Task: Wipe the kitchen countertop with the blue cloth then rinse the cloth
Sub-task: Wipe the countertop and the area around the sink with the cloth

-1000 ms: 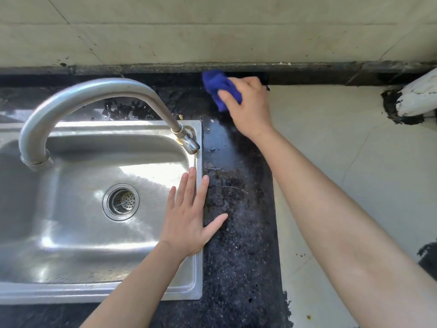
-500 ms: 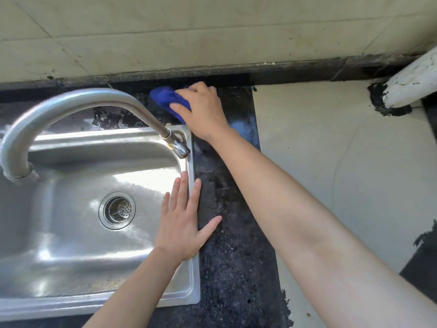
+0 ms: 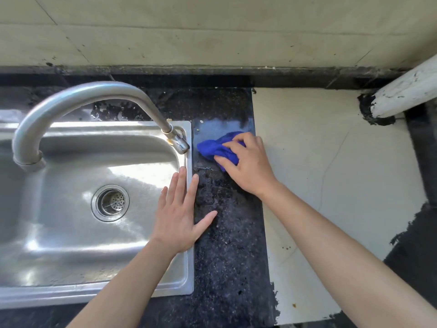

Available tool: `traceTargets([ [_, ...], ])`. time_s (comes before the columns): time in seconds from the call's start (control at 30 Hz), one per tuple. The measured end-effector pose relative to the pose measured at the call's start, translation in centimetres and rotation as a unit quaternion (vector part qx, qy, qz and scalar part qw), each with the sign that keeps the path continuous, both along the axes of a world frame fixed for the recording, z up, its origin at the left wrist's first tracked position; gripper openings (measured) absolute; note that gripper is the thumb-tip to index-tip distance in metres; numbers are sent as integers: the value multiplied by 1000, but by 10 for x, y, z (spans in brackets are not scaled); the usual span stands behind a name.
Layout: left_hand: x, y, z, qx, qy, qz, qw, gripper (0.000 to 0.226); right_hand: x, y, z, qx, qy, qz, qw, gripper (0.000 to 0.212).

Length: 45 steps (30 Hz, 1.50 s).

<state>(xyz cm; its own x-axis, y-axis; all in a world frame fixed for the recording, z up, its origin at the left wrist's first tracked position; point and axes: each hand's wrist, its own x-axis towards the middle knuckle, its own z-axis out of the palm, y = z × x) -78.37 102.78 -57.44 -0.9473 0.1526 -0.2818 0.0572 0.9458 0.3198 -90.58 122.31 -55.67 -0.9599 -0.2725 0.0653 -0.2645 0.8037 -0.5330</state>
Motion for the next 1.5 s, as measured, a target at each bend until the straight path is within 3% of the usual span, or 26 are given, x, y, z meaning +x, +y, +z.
traceTargets([
  [0.17, -2, 0, 0, 1, 2, 3, 1000, 91, -102, -29, 14, 12, 80, -126, 989, 41],
  [0.23, -3, 1, 0, 0, 7, -2, 1000, 92, -125, -43, 4, 61, 75, -156, 983, 42],
  [0.33, 0, 0, -2, 4, 12, -2, 1000, 96, -92, -57, -9, 98, 59, -95, 989, 42],
  [0.57, 2, -1, -4, 22, 21, 4, 1000, 104, 13, -5, 8, 21, -9, 134, 991, 31],
  [0.73, 2, -1, -2, 3, 21, -3, 1000, 103, -88, -25, 23, 57, 105, -13, 993, 36],
  [0.87, 2, 0, -2, -4, 16, -5, 1000, 103, -118, -56, 7, 173, 74, -77, 979, 47],
  [0.97, 3, 0, -2, -2, 9, 1, 1000, 102, -91, -65, -6, 186, 46, -67, 979, 52],
  [1.07, 3, 1, -2, 6, 9, 5, 1000, 102, -87, -48, 2, 190, 16, -31, 981, 44],
  [1.27, 3, 0, -1, 20, 8, 7, 1000, 100, -104, -45, 8, 129, 38, -11, 991, 44],
  [1.37, -1, 0, -3, 17, 12, 7, 1000, 99, -123, -66, 1, 150, 20, -35, 988, 46],
  [1.5, 1, -2, -5, 20, 10, 5, 1000, 99, -85, -56, -10, 138, 22, 8, 990, 42],
])
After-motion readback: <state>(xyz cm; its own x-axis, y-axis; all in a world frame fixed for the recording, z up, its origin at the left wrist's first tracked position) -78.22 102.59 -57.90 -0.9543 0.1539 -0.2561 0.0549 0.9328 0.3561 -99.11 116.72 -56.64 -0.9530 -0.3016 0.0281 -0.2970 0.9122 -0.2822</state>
